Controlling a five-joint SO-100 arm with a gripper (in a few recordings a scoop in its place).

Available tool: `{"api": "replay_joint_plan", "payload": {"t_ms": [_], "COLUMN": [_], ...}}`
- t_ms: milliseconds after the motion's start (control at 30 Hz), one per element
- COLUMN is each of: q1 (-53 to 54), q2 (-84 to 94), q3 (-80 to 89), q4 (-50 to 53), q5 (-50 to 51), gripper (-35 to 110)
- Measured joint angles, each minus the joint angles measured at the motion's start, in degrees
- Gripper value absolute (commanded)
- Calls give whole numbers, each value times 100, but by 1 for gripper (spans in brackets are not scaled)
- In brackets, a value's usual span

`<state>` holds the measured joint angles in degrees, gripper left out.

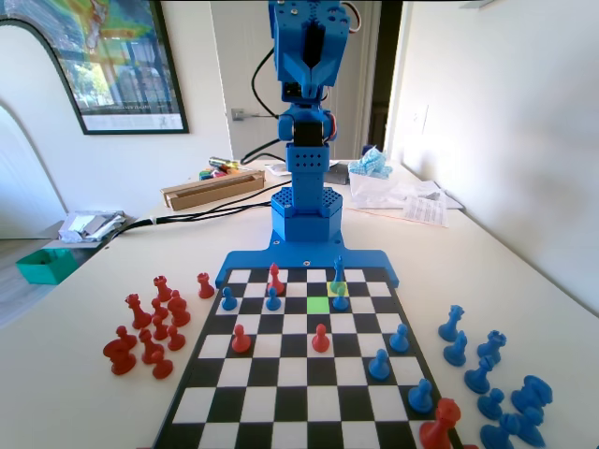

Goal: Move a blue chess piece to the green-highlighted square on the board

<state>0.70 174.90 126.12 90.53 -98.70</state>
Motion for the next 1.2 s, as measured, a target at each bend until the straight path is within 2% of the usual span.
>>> {"api": "replay_joint_plan", "payload": {"t_ms": [867,1200], "q1": [-9,-62], "q2": [0,-272], "q3": [0,-237], "q4": [0,-53], "q5": [0,-413], "gripper": [1,1]}}
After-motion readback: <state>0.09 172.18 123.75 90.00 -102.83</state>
